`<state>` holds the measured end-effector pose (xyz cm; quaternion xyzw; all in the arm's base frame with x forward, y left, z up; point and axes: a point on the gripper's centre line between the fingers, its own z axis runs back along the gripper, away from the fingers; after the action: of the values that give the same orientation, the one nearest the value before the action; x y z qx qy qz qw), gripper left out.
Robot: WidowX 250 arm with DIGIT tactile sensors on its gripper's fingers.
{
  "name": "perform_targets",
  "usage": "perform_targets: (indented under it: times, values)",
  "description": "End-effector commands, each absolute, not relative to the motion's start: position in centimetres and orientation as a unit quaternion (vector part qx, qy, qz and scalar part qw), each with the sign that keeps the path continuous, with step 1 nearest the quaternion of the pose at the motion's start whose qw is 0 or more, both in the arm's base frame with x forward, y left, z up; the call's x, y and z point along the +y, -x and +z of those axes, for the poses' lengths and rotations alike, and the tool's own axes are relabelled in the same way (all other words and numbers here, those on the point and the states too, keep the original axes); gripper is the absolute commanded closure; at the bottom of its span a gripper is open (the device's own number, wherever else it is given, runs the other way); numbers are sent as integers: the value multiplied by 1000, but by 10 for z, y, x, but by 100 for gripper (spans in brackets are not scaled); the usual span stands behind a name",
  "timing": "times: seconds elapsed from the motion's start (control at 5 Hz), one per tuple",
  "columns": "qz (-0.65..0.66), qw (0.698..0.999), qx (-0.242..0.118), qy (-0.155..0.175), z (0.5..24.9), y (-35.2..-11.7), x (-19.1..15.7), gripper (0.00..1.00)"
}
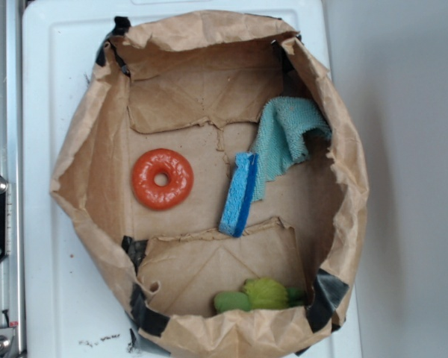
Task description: Grab the blue sponge.
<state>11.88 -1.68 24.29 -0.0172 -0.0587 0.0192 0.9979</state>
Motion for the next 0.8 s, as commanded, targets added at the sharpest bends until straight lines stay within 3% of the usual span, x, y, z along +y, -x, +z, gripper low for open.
perform_targets:
  times: [0.0, 0.2, 0.4, 0.6]
  values:
    - [19, 998, -59, 17, 243, -119, -17, 0]
    - [75, 996, -38, -17, 232, -164, -24, 0]
    - [113, 993, -32, -28, 226, -197, -15, 0]
    - [157, 983, -88, -25, 216, -225, 9, 0]
